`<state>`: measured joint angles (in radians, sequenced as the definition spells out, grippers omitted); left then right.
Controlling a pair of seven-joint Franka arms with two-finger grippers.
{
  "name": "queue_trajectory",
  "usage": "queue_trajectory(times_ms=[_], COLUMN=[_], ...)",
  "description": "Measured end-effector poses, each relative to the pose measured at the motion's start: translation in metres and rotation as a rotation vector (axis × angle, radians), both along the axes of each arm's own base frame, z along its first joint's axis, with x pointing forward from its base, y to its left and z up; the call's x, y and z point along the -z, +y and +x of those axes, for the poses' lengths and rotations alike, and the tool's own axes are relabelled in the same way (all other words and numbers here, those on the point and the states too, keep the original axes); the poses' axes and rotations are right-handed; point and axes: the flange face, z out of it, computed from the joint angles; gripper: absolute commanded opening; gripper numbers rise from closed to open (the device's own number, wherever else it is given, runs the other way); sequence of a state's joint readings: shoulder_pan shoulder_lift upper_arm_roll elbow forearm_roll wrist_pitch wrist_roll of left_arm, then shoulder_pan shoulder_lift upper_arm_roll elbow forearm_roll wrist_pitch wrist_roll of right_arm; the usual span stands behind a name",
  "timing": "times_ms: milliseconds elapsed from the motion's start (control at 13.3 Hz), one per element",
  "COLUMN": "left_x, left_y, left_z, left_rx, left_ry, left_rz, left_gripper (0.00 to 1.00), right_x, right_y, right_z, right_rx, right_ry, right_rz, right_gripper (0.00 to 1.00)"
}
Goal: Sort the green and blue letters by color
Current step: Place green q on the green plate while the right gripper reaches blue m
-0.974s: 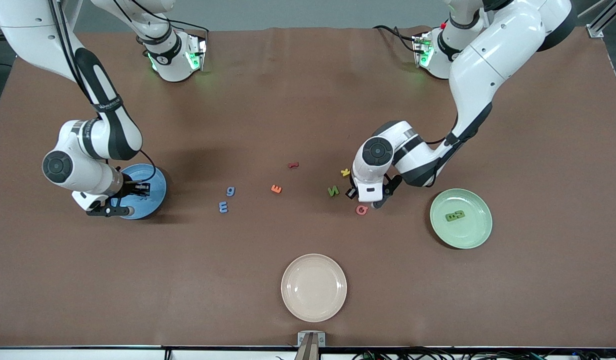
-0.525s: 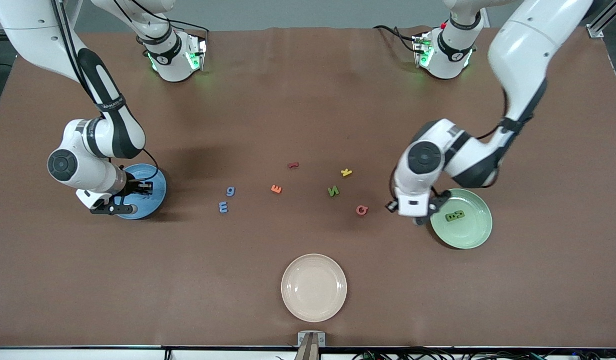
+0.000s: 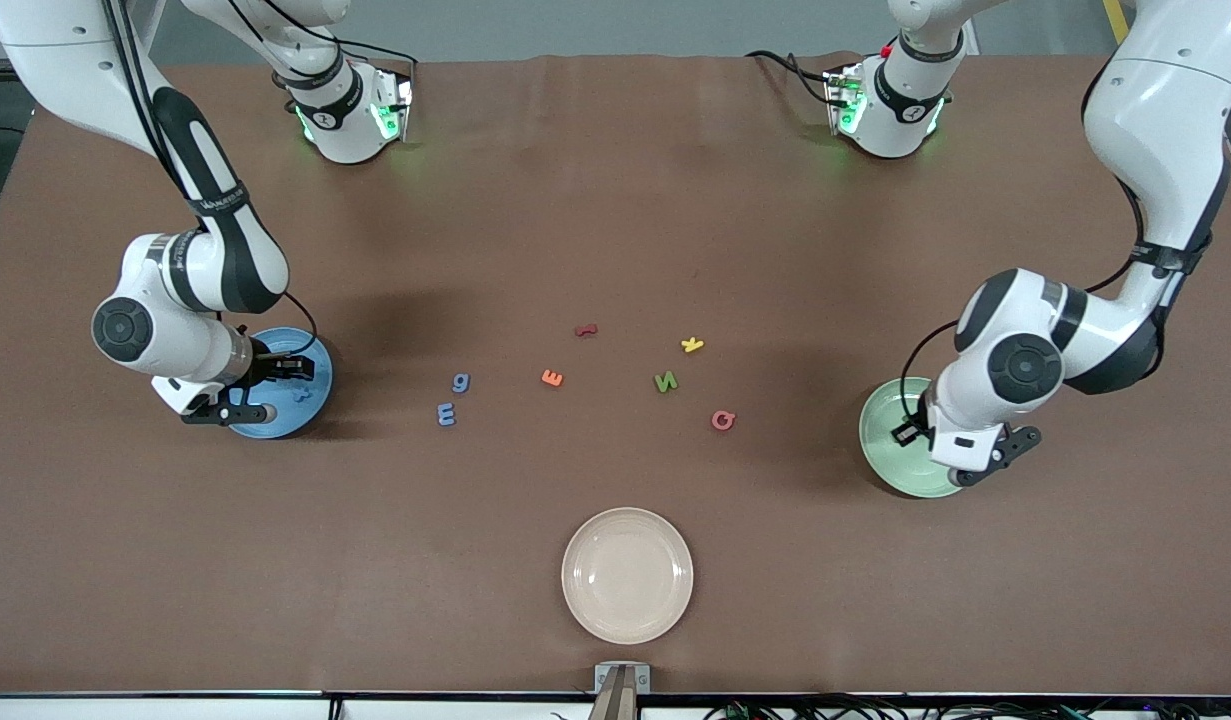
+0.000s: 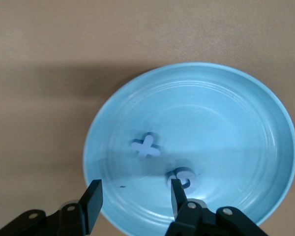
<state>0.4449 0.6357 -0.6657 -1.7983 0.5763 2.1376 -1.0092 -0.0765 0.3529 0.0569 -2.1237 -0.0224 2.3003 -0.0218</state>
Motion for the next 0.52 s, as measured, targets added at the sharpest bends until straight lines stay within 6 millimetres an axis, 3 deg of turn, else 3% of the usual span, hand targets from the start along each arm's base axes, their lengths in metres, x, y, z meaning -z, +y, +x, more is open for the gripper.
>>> queue_trajectory(times_ms=[75, 150, 225, 375, 525], left_x=[0.007, 0.014, 0.019, 0.020, 0.013], left_y=[0.005, 0.010, 0.014, 0.018, 0.007], left_z=[0.000, 0.000, 0.001, 0.004, 0.005], left_rx=[0.013, 0.021, 0.030, 0.030, 0.037], left_ry=[0.006, 0.009, 0.011, 0.008, -0.004], left_rz=[0.006, 0.015, 0.015, 0.010, 0.000], left_gripper=[0.27, 0.65, 0.99, 1.00, 1.00], right_x=[-0.008, -0.015, -0.021, -0.033, -0.043], right_y=[0.009, 0.021, 0.038, 0.076, 0.115], right_z=[0.003, 0.007, 0.011, 0.017, 0.022], right_rx=[0.013, 0.038, 0.065, 0.116, 0.161], right_ry=[0.000, 0.000, -0.002, -0.015, -0.042], right_rz=[-0.004, -0.013, -0.022, -0.039, -0.045], right_gripper=[0.82, 0.96, 0.99, 0.99, 0.99])
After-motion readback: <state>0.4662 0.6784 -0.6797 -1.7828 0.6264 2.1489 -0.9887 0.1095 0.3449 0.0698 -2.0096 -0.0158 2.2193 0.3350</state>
